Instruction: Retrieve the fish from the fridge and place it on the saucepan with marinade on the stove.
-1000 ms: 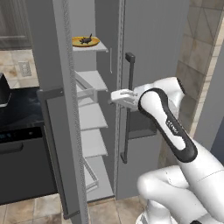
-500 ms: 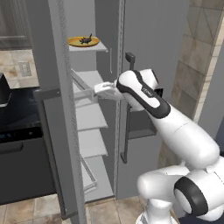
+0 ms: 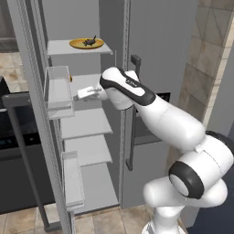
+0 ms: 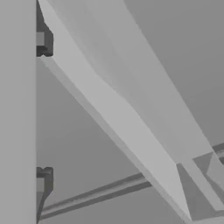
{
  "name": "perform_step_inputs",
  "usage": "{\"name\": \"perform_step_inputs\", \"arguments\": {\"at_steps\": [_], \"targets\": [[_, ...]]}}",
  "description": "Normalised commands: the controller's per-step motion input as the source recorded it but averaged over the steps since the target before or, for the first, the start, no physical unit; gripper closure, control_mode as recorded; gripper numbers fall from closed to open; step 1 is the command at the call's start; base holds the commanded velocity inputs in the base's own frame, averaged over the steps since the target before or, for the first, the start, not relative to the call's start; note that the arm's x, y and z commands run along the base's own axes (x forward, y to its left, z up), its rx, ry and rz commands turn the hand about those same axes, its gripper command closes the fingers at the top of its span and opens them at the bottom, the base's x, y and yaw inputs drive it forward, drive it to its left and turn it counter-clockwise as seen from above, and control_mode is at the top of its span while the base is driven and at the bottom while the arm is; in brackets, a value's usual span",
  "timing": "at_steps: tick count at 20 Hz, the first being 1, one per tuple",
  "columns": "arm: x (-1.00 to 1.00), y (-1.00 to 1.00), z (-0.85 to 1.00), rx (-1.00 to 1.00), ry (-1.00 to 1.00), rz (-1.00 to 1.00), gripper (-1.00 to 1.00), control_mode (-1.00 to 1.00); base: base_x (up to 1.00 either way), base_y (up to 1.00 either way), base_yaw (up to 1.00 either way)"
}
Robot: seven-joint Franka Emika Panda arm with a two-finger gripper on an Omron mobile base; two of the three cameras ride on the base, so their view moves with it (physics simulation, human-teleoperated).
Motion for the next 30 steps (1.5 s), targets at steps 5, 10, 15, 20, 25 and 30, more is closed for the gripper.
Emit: {"name": "perform_step_inputs", "arguments": {"at_steps": [5, 10, 15, 20, 25, 30], "targets": [[-0.03, 0.34, -0.05, 0.01, -0.01, 0.02, -1.00, -1.00, 0.00, 0.00, 0.00], [-0.44, -0.86, 0.23, 0.00, 0.00, -0.06, -1.00, -1.00, 0.00, 0.00, 0.00], [-0.89, -1.00, 0.47, -0.03, -0.02, -0.17, -1.00, -1.00, 0.00, 0.00, 0.00], [-0.77, -1.00, 0.36, -0.24, 0.00, -0.27, -1.00, -1.00, 0.00, 0.00, 0.00], [-0.47, -1.00, 0.09, -0.41, 0.00, -0.21, -1.00, -1.00, 0.00, 0.00, 0.00], [-0.30, -0.74, 0.02, -0.44, 0.14, -0.15, -1.00, -1.00, 0.00, 0.00, 0.00]]}}
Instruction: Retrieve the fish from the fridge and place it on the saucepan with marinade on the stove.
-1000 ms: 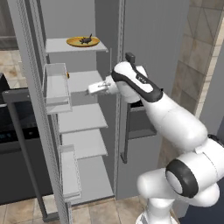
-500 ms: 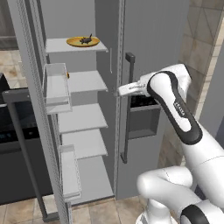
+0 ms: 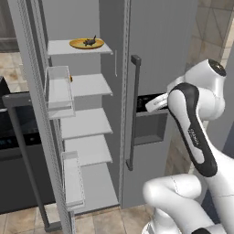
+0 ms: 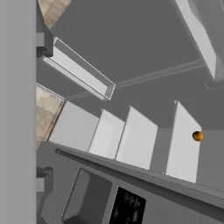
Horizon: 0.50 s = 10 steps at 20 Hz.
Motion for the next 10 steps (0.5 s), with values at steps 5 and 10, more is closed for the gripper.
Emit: {"name": "perform_step_inputs", "arguments": {"at_steps": [5, 10], "targets": [[-0.02, -0.30, 0.15, -0.28, 0.26, -0.20, -1.00, -1.00, 0.00, 0.00, 0.00], [0.02, -0.07, 0.02, -0.01, 0.12, -0.08, -1.00, -1.00, 0.00, 0.00, 0.00]]}}
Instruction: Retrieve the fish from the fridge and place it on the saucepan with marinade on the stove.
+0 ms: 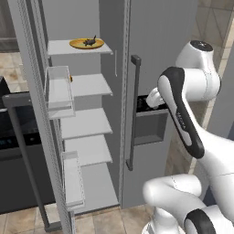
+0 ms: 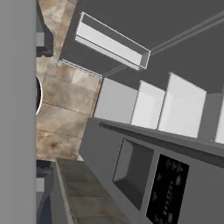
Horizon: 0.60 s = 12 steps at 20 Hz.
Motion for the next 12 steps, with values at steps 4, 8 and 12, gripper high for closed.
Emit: {"name": "perform_step_inputs", "arguments": {"at_steps": [4, 8, 12], "targets": [[0.02, 0.09, 0.00, 0.00, 0.00, 0.00, -1.00, -1.00, 0.00, 0.00, 0.00], [0.36, 0.94, 0.00, -0.07, 0.03, -0.09, -1.00, -1.00, 0.00, 0.00, 0.00], [0.39, 0.97, 0.00, -0.08, 0.00, -0.12, -1.00, -1.00, 0.00, 0.00, 0.00]]}}
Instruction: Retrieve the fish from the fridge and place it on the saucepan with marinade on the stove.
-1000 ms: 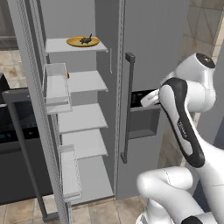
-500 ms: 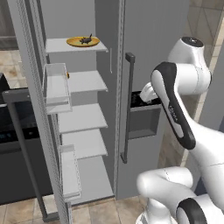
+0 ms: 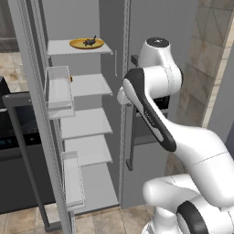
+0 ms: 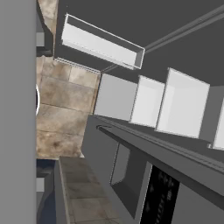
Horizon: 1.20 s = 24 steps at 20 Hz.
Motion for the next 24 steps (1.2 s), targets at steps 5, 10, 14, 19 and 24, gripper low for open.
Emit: {"name": "perform_step_inputs", "arguments": {"at_steps": [5, 10, 14, 19, 24], "targets": [[0.32, 0.17, 0.00, -0.01, 0.00, -0.09, -1.00, -1.00, 0.00, 0.00, 0.00], [-0.44, -0.67, -0.12, 0.04, -0.35, 0.00, -1.00, -1.00, 0.00, 0.00, 0.00], [-0.45, -0.59, -0.41, 0.01, -0.59, 0.00, -1.00, -1.00, 0.00, 0.00, 0.00], [-0.08, -0.23, -0.06, 0.02, -0.26, 0.00, -1.00, -1.00, 0.00, 0.00, 0.00], [0.00, 0.00, 0.00, 0.00, 0.00, 0.00, -1.00, -1.00, 0.00, 0.00, 0.00]]}}
